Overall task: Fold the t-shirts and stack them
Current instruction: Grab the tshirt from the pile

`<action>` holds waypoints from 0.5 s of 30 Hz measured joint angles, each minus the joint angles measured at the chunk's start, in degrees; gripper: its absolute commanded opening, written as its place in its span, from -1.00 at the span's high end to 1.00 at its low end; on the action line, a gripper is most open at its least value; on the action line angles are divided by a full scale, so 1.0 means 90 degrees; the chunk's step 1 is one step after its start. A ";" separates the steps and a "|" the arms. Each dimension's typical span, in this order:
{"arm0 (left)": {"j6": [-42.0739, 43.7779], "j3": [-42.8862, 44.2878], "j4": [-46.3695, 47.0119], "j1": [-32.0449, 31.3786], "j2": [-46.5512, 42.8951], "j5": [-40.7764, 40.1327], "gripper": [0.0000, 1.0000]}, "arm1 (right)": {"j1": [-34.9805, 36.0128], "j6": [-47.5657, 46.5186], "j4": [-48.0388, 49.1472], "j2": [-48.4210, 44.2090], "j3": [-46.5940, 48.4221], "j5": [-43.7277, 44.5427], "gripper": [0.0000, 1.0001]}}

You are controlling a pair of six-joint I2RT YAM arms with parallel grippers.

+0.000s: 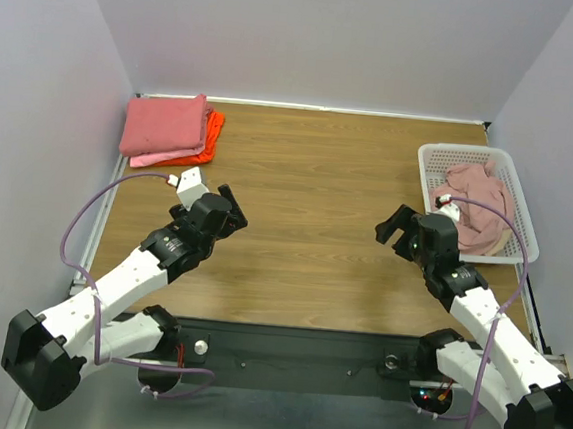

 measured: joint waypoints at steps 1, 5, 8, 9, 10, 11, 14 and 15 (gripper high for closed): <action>0.0002 0.0000 0.0000 0.0000 0.0005 -0.0010 -0.97 | 0.0000 0.0002 0.0000 0.0000 0.0000 0.0015 -1.00; 0.0024 0.0000 -0.0005 0.0000 0.0080 -0.0053 -0.97 | 0.0000 -0.0114 -0.0109 0.0090 0.0257 0.0189 -1.00; 0.0063 0.0000 -0.0010 0.0000 0.0136 -0.0063 -0.97 | 0.0000 -0.0189 -0.0226 0.0355 0.0784 0.0614 -1.00; 0.0083 0.0000 -0.0007 0.0000 0.0141 -0.0073 -0.97 | -0.0002 -0.0226 -0.0236 0.0537 0.1052 0.0911 -1.00; 0.0104 0.0000 -0.0010 0.0000 0.0141 -0.0080 -0.97 | -0.0010 -0.0253 -0.0260 0.0767 0.1379 0.1171 -1.00; 0.0126 0.0000 -0.0002 0.0000 0.0141 -0.0095 -0.97 | -0.0061 -0.0301 -0.0287 0.1066 0.1785 0.1457 -1.00; 0.0185 0.0000 -0.0002 0.0000 0.0141 -0.0126 -0.97 | -0.0476 -0.0389 -0.0389 0.1819 0.2611 0.1630 -1.00; 0.0209 0.0000 0.0002 0.0000 0.0136 -0.0126 -0.97 | -0.0891 -0.0406 -0.0364 0.2232 0.2960 0.1554 -1.00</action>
